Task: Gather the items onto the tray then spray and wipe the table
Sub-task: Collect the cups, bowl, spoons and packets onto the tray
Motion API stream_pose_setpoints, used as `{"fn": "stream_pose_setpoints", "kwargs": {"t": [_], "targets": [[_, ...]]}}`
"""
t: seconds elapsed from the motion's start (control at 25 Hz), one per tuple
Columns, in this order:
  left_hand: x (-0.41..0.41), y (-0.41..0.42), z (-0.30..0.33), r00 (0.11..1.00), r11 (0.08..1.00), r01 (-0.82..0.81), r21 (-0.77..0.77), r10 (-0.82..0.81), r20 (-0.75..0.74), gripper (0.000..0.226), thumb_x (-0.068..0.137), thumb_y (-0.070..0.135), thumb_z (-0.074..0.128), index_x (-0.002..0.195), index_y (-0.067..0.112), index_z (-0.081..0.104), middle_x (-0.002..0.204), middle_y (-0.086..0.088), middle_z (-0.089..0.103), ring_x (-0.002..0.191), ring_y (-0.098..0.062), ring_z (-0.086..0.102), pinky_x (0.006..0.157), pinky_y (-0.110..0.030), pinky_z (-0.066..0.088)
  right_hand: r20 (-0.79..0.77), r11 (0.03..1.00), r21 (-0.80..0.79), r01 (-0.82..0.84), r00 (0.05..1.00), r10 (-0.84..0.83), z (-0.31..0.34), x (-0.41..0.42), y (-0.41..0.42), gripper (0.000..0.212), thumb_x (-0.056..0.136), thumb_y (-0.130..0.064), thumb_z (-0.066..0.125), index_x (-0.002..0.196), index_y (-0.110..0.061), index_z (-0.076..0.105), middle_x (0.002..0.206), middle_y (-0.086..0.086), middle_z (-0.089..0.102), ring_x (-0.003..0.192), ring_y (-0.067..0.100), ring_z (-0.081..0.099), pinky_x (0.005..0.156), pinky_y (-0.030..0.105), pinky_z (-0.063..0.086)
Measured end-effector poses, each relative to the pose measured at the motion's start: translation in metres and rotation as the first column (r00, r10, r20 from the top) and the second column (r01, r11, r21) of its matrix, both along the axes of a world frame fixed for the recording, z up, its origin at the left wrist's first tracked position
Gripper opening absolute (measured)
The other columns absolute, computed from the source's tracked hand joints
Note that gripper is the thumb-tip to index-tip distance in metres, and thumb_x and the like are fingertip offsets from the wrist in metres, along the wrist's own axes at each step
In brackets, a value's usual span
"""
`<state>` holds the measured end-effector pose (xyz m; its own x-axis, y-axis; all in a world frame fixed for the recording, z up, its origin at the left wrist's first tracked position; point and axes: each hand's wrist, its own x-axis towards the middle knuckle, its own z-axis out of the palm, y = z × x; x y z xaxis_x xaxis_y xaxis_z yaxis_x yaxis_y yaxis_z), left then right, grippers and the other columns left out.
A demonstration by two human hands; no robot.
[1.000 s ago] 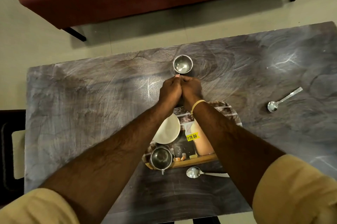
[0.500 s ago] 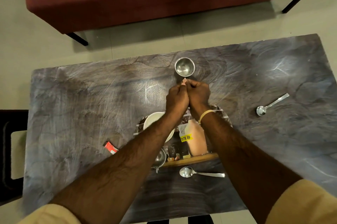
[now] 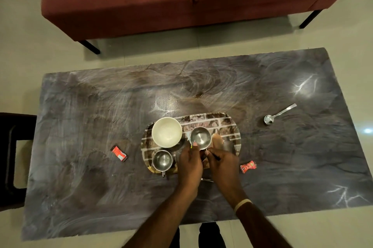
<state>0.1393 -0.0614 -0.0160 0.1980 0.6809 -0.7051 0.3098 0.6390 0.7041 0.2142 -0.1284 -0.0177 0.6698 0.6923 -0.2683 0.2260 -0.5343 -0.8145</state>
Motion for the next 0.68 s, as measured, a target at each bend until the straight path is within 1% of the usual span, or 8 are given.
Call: {"fn": "stream_pose_setpoints", "kwargs": {"t": [0.04,0.12,0.28,0.36,0.44,0.48,0.56,0.68], "targets": [[-0.008,-0.005,-0.004,0.997,0.999,0.008,0.032,-0.006,-0.073,0.026,0.101,0.034,0.048,0.104,0.018,0.069,0.088,-0.004,0.075,0.085,-0.022,0.071,0.078,-0.043,0.058,0.001,0.999,0.015,-0.042,0.999,0.042,-0.003,-0.006,-0.007,0.021,0.091,-0.006,0.064,0.079,-0.017,0.077,0.071,-0.009,0.073,0.066,0.002,0.067,0.062,0.017,0.051],[-0.02,-0.013,-0.009,0.983,0.999,-0.014,0.029,0.019,-0.185,0.025,0.1,0.03,0.049,0.098,0.017,0.071,0.088,-0.006,0.074,0.085,-0.024,0.07,0.079,-0.045,0.057,0.013,0.993,0.021,-0.119,0.993,0.119,-0.012,-0.014,-0.014,0.024,0.089,-0.004,0.064,0.072,-0.018,0.074,0.066,-0.01,0.071,0.061,0.002,0.065,0.06,0.025,0.052],[-0.031,-0.021,-0.018,0.963,0.999,-0.043,-0.011,0.038,-0.269,0.028,0.097,0.025,0.05,0.081,0.012,0.07,0.079,-0.009,0.073,0.079,-0.028,0.07,0.076,-0.047,0.056,-0.015,0.98,-0.005,-0.198,0.98,0.197,-0.033,-0.021,-0.018,0.023,0.087,-0.008,0.061,0.071,-0.018,0.074,0.068,-0.008,0.071,0.062,0.003,0.064,0.062,0.03,0.052],[-0.034,-0.021,-0.024,0.958,0.999,-0.052,-0.015,0.045,-0.285,0.029,0.097,0.023,0.051,0.079,0.009,0.069,0.077,-0.01,0.072,0.076,-0.028,0.068,0.071,-0.043,0.054,-0.028,0.983,-0.011,-0.185,0.982,0.185,-0.038,-0.028,-0.016,0.021,0.086,-0.009,0.062,0.072,-0.016,0.075,0.068,-0.006,0.072,0.061,0.006,0.063,0.06,0.028,0.051],[-0.034,-0.02,-0.024,0.951,0.998,-0.066,-0.008,0.06,-0.304,0.03,0.098,0.022,0.051,0.08,0.007,0.069,0.078,-0.01,0.071,0.073,-0.024,0.065,0.063,-0.033,0.048,-0.037,0.99,-0.013,-0.143,0.989,0.143,-0.041,-0.038,-0.014,0.02,0.085,-0.005,0.065,0.073,-0.015,0.076,0.068,-0.005,0.072,0.062,0.007,0.063,0.059,0.019,0.048],[-0.035,-0.019,-0.023,0.945,0.999,-0.054,0.006,0.053,-0.323,0.03,0.098,0.022,0.051,0.08,0.007,0.069,0.078,-0.009,0.071,0.073,-0.022,0.064,0.061,-0.03,0.044,-0.043,0.993,-0.021,-0.119,0.992,0.118,-0.043,-0.044,-0.013,0.019,0.085,-0.004,0.065,0.073,-0.015,0.076,0.068,-0.005,0.072,0.062,0.007,0.063,0.059,0.019,0.047],[-0.038,-0.019,-0.022,0.93,0.999,0.003,0.033,0.01,-0.367,0.029,0.098,0.021,0.05,0.078,0.008,0.067,0.078,-0.008,0.069,0.073,-0.022,0.062,0.06,-0.028,0.039,-0.07,0.997,-0.04,-0.059,0.996,0.056,-0.048,-0.057,-0.012,0.018,0.086,-0.005,0.066,0.074,-0.013,0.076,0.068,-0.003,0.072,0.062,0.009,0.064,0.061,0.025,0.049],[-0.042,-0.018,-0.023,0.91,0.997,0.065,0.032,-0.046,-0.413,0.031,0.099,0.018,0.05,0.072,0.011,0.062,0.07,-0.003,0.063,0.069,-0.019,0.059,0.055,-0.025,0.036,-0.095,0.998,-0.054,0.013,0.995,-0.018,-0.055,-0.071,-0.012,0.019,0.088,-0.007,0.065,0.073,-0.011,0.074,0.068,-0.002,0.071,0.06,0.007,0.062,0.06,0.028,0.049]]}}
